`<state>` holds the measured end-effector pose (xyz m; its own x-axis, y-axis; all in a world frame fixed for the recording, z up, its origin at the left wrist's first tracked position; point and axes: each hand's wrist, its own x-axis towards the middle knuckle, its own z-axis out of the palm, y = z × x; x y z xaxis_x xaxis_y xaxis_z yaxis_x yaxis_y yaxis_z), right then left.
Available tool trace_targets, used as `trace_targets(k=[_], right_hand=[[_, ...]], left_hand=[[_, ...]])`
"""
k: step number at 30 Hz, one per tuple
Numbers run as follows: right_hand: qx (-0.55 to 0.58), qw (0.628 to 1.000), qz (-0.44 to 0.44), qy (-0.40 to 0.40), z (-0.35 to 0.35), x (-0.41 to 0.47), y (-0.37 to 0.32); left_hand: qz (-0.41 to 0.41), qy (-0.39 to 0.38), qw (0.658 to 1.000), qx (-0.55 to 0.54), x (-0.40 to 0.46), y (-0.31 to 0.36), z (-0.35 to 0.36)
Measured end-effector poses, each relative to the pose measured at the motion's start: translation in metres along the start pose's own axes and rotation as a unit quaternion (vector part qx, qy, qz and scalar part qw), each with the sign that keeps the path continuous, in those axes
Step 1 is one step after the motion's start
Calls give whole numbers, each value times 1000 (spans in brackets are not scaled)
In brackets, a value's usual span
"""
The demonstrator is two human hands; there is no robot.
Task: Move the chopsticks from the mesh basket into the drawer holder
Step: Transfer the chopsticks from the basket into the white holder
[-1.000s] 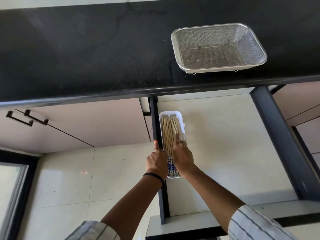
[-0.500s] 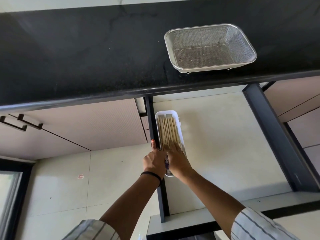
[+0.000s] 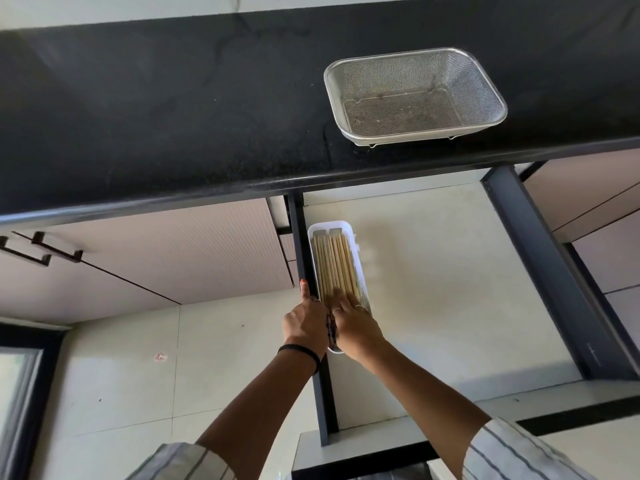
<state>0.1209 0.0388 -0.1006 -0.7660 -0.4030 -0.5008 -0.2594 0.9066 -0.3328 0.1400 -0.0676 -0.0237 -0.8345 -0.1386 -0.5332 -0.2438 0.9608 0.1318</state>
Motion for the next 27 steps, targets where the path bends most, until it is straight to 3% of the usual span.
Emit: trace_targets(k=[10,15,22,27], right_hand=[[92,992,83,32,-4,0,-5],[36,999,36,14,2,-3,0],[51,998,-35,-10,-5,-3,2],[-31,996,-77,-20,-2,-5,0]], left_hand=[[-4,16,1000,-7,0,0,1],[-4,11,1000,6,0,1,1],[-1,-4,1000,11,2,1,1],[9,-8,1000,15,1,1,-1]])
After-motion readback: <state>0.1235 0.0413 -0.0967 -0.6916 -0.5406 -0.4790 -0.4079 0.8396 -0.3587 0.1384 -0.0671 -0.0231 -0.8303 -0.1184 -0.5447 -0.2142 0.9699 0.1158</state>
